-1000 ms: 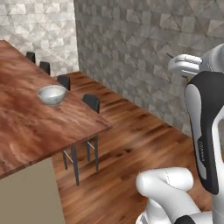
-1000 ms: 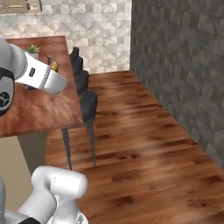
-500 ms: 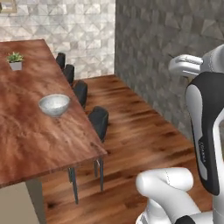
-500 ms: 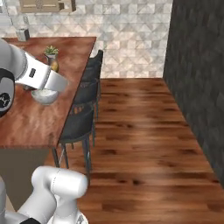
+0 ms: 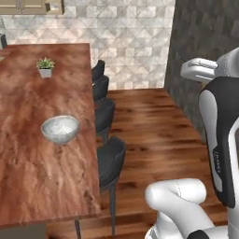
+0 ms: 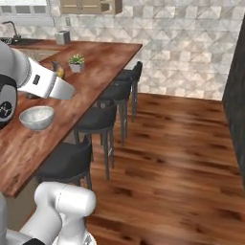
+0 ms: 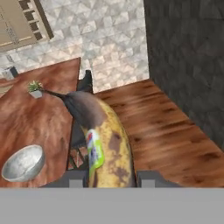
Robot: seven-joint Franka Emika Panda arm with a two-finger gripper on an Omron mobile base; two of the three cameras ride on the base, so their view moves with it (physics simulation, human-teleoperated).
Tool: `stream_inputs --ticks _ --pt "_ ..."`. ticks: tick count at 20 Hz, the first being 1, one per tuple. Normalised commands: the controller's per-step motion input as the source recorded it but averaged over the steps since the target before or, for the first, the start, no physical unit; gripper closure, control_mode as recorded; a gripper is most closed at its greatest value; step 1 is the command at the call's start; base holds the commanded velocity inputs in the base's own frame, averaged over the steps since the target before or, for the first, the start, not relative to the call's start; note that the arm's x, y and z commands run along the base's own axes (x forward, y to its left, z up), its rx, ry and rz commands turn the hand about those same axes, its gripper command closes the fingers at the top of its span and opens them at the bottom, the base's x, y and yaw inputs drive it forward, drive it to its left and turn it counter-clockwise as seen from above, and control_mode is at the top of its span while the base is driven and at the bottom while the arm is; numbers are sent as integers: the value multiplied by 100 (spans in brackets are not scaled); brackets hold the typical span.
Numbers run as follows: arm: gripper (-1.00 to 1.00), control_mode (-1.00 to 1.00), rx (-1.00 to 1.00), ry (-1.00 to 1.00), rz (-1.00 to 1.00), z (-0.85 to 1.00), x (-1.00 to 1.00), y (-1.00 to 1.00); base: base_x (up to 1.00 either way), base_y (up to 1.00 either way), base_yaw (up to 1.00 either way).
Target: Retrieve the banana and peach from the fridge and place them into the bowl on the dining table.
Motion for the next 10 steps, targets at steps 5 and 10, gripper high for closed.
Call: stream_inputs --ticks 5,10 --pt "100 100 0 0 0 0 0 0 99 -36 52" --pt "100 100 0 0 0 0 0 0 87 -10 53"
